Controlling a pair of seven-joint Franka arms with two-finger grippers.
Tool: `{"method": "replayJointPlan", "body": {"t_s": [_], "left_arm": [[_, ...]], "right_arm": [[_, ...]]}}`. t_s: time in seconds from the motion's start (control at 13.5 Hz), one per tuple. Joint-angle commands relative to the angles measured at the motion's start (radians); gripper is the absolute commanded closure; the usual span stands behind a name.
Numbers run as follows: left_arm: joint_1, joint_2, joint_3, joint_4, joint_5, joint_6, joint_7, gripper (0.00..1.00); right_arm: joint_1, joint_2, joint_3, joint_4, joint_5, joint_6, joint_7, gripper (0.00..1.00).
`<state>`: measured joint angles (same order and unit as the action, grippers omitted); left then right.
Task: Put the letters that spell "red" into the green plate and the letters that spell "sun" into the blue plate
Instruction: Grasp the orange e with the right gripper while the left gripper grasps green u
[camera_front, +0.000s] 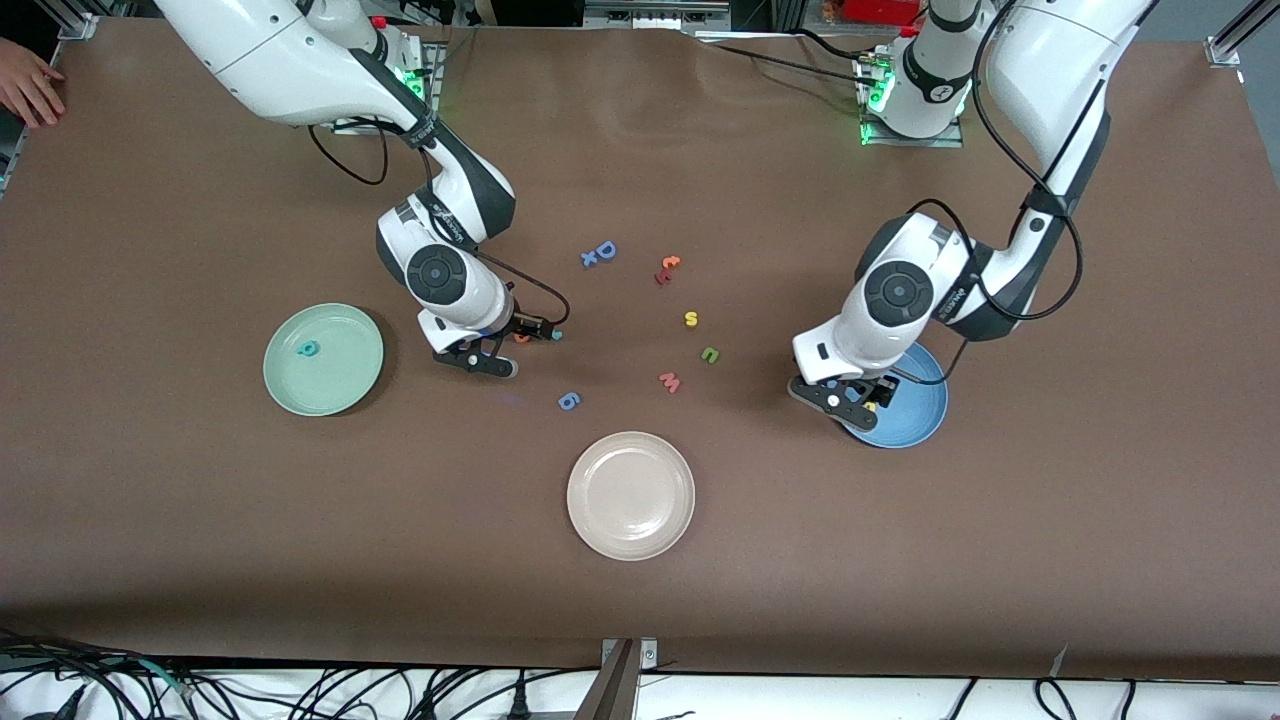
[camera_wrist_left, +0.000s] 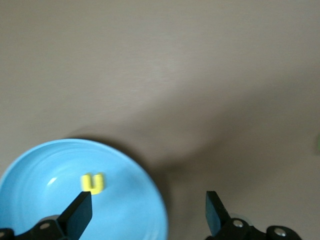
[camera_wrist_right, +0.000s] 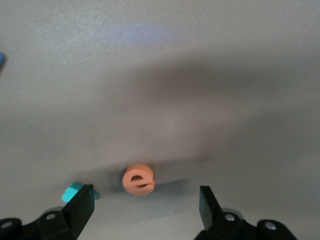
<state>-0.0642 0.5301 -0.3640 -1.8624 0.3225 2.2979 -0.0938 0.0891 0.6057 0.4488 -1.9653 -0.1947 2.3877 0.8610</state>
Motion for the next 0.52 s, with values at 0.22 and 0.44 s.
{"method": "replayJointPlan", "body": {"t_s": [0.22, 0.44], "left_arm": [[-0.193, 0.06, 0.004, 0.043, -0.02, 0.028, -0.248, 0.0], [-0.259, 0.149, 0.008, 0.141, -0.002, 0.034, -0.357, 0.0]], "right_arm": [[0.008, 0.014, -0.004, -0.015, -0.022, 0.045, 0.019, 0.28], [0.008, 0.02, -0.002, -0.02, -0.022, 0.06, 0.021, 0.35]]}}
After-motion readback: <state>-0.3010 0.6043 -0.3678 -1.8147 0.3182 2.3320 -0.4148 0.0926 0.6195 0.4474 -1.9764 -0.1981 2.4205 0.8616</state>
